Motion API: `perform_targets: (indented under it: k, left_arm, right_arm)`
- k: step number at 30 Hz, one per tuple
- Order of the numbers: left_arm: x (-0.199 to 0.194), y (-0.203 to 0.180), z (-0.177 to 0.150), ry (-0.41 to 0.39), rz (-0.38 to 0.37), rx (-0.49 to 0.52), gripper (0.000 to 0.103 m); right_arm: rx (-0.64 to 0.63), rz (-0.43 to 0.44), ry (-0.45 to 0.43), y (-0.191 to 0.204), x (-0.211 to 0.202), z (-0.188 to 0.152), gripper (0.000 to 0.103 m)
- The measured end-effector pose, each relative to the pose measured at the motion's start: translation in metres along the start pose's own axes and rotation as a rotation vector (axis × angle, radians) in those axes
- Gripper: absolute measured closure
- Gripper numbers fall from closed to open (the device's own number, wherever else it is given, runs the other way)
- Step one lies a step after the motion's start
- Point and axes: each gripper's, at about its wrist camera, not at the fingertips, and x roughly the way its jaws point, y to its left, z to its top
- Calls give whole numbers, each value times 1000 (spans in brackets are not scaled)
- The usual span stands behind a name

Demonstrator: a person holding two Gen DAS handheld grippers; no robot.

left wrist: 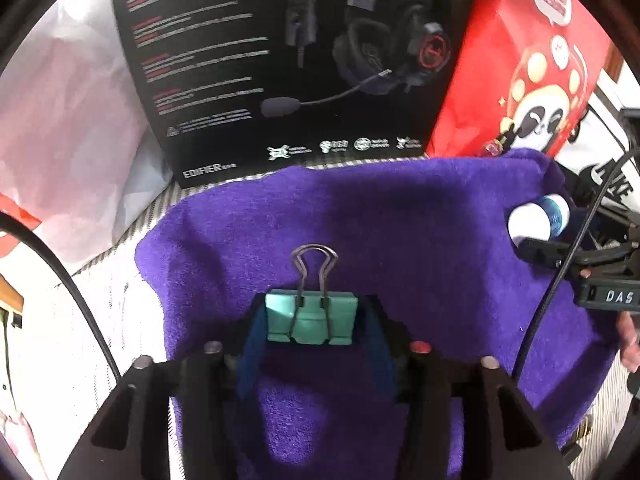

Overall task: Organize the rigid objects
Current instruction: 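Carry clip and tube onto the purple towel and open both grippers, then grasp a white cube charger with the left gripper while the right moves toward the black-gold box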

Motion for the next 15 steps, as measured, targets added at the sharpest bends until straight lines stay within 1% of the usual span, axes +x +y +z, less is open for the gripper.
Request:
perform_targets:
  k: [1,4,8,12,15]
  left_arm:
    - [1,-2,0,6,-1,7,47]
    - [2,-9,3,20,17,10,43]
    - [-3,-6,3,33,29,-11,43]
    - [-32,-8,3,-15,54,-10,43]
    - [-60,-15,0,-58,73,3,43]
  right_arm:
    - [0,-1,-3,1,-2,-1,20]
    - [-8,-11,-20,4,-14,-1,19]
    - [-20,-23,-74,10,-42,1,19]
    - [-10,-2,-153,22,-87,2,19]
    - [-13,42,-221,25,-120,-3,19]
